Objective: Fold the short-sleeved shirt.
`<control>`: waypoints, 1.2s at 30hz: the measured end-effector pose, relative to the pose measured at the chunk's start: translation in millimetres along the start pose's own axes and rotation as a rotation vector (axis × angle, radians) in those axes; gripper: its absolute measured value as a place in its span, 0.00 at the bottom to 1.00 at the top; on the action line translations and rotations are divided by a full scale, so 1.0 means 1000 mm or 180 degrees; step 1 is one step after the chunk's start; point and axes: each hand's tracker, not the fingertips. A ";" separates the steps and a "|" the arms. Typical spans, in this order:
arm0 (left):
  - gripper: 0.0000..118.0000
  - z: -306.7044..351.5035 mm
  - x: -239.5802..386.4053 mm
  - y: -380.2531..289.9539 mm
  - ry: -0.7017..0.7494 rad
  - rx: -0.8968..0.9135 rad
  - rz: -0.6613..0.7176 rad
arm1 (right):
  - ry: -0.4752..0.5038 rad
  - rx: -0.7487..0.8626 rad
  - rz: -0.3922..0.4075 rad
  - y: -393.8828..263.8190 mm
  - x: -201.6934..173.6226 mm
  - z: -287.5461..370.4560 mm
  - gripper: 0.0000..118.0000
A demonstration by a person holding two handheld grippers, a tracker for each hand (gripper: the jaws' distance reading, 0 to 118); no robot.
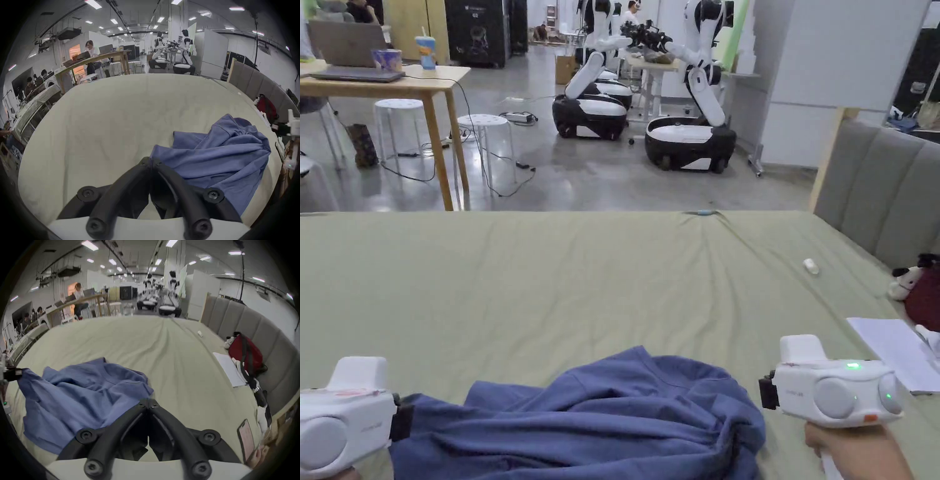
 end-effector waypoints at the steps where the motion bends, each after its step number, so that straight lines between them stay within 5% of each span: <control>1: 0.00 -0.002 0.000 0.001 -0.0017 0.0004 0.0020 | -0.0026 -0.0049 -0.0013 0.004 0.004 -0.013 0.00; 5: 0.00 -0.004 -0.002 0.002 -0.0015 0.0003 0.0029 | 0.0166 -0.0123 -0.0310 0.017 0.012 -0.052 0.02; 6: 0.00 -0.005 -0.003 0.002 -0.0016 -0.0010 0.0030 | 0.0149 -0.0121 -0.0322 0.019 0.010 -0.059 0.18; 7: 0.00 -0.006 -0.003 0.002 -0.0003 -0.0021 0.0022 | 0.0125 -0.0150 -0.0341 0.022 0.007 -0.066 0.63; 8: 0.00 -0.009 -0.003 0.002 0.0013 -0.0034 0.0007 | 0.0126 -0.0221 -0.0336 0.022 0.004 -0.074 0.92; 9: 0.00 -0.012 -0.003 0.003 0.0013 -0.0052 0.0001 | 0.0193 -0.0292 -0.0310 0.020 0.001 -0.079 1.00; 14: 0.00 -0.025 -0.005 0.002 0.0034 -0.0117 -0.0001 | 0.0208 -0.0480 -0.0104 0.012 -0.016 -0.101 0.73; 16: 0.00 -0.028 -0.004 0.000 0.0072 -0.0149 -0.0021 | 0.0145 -0.0568 -0.0098 0.005 -0.012 -0.111 0.27; 18: 0.00 -0.030 -0.005 -0.002 0.0152 -0.0156 -0.0109 | 0.0135 -0.0377 -0.0230 0.001 -0.012 -0.097 0.06; 20: 0.00 -0.031 -0.006 -0.004 0.0272 -0.0155 -0.0215 | 0.0231 -0.0290 -0.0323 0.002 -0.014 -0.083 0.06; 29: 0.00 0.017 -0.019 0.039 0.0705 0.0481 -0.0439 | 0.0053 0.0611 0.0133 0.064 -0.038 0.031 0.05; 32: 0.00 0.047 -0.020 0.069 0.0950 0.0729 -0.0653 | -0.0279 0.1035 0.0519 0.094 -0.055 0.084 0.05; 36: 0.00 0.086 -0.035 0.112 0.1252 0.1004 -0.0786 | -0.0487 0.1442 0.0678 0.132 -0.058 0.133 0.05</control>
